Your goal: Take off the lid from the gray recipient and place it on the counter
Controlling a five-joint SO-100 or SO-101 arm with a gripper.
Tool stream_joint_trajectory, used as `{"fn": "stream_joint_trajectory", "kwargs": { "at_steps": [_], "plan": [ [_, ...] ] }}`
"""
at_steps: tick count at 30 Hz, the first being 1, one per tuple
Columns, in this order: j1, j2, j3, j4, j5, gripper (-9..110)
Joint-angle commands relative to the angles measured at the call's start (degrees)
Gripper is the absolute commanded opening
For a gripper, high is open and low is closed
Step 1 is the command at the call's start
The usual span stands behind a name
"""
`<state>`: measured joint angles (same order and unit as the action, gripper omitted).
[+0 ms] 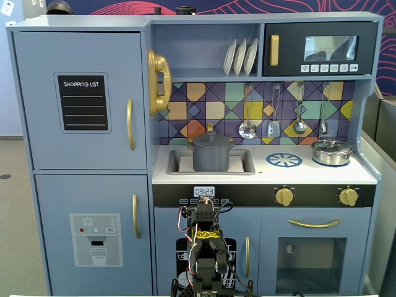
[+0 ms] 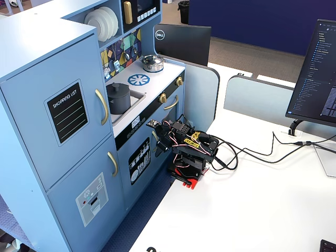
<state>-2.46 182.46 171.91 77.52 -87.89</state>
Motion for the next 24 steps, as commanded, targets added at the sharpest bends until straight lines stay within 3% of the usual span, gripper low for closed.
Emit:
{"fn": "stream_joint_trajectory", "kwargs": {
  "at_steps": [1,14,18,24],
  "plan": [
    [2.8,-0.4,0.1,10.2,1.3,0],
    [2.0,-0.4,-0.9,7.0,5.2,0],
    [1.6,-1.4,-10.0,1.0,9.8,0],
    [1.7,-7.6,-30.7,-6.3,6.0,0]
  ]
}}
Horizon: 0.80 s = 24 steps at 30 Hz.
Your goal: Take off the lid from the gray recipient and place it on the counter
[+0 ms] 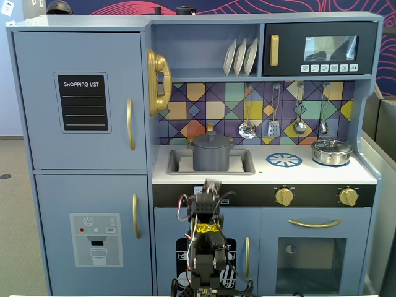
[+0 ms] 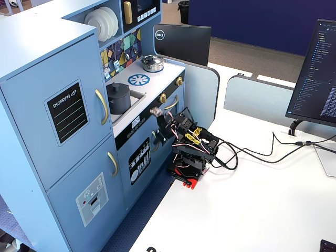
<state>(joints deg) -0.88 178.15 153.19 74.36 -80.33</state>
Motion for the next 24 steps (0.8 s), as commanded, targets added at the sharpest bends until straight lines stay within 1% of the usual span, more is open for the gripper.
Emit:
{"fn": "stream_joint_trajectory", "kwargs": {
  "at_steps": [1,4,8,12,15,18,24],
  "plan": [
    [-0.1,-4.3,-15.6,-3.9,-1.5,0],
    [0.0,-7.9,-25.1,-7.6,-3.4,0],
    [0.0,-12.0,-32.6,-18.2,-3.7,0],
    [0.8,-13.3,-33.6,-29.4,-4.4,0],
    [0.8,-13.1,-30.9,-38.6,-7.3,0],
    [0.9,-14.1,-29.8,-43.6,-7.9,4],
    [3.5,-19.4,-31.1,-47.7,-7.9,15]
  ]
}}
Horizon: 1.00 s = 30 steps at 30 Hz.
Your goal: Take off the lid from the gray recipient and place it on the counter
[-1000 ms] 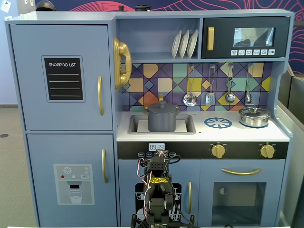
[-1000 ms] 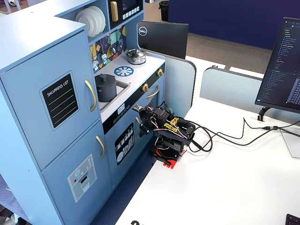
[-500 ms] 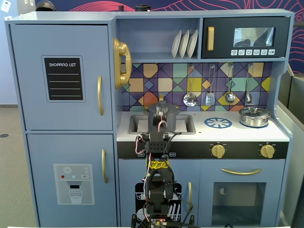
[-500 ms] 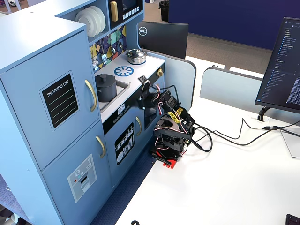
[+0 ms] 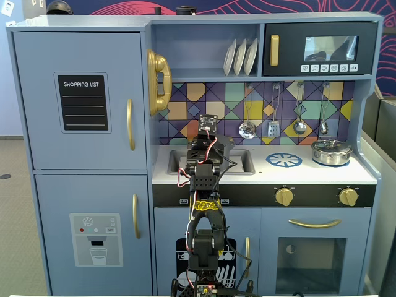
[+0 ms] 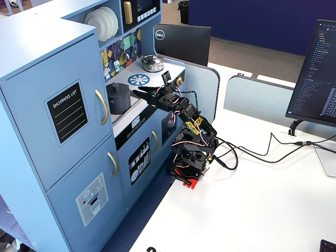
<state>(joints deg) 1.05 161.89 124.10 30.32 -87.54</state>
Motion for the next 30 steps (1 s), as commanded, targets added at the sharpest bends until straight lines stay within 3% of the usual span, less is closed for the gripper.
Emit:
{"fn": "stream_joint_trajectory", "kwargs": {
  "at_steps": [1,30],
  "plan": [
    [1.8,-4.3,-2.6,-3.8,-1.1,17],
    [2.9,-30.2,-14.0,-17.1,-4.2,17]
  ]
}}
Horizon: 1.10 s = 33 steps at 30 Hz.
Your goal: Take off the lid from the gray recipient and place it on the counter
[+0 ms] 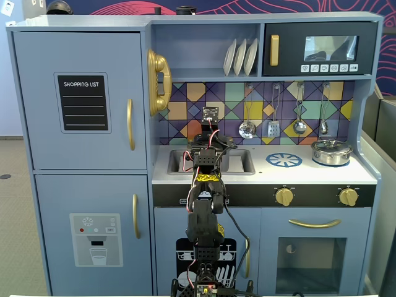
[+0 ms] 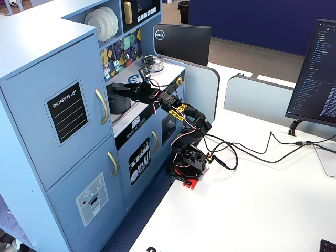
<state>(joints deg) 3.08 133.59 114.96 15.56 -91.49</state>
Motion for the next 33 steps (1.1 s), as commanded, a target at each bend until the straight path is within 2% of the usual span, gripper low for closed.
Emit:
{"fn": "stream_joint_trajectory", "kwargs": {
  "at_steps": [1,19,25,29,33],
  "plan": [
    [1.1,-2.9,-5.4,-2.6,0.0,17],
    [1.1,-17.0,-14.7,-6.1,0.7,15],
    [0.4,-16.4,-13.7,-6.0,1.3,11],
    [-0.5,-15.9,-13.2,-6.3,1.1,0],
    [-1.1,-15.6,-13.2,-7.2,1.8,0]
  ]
}}
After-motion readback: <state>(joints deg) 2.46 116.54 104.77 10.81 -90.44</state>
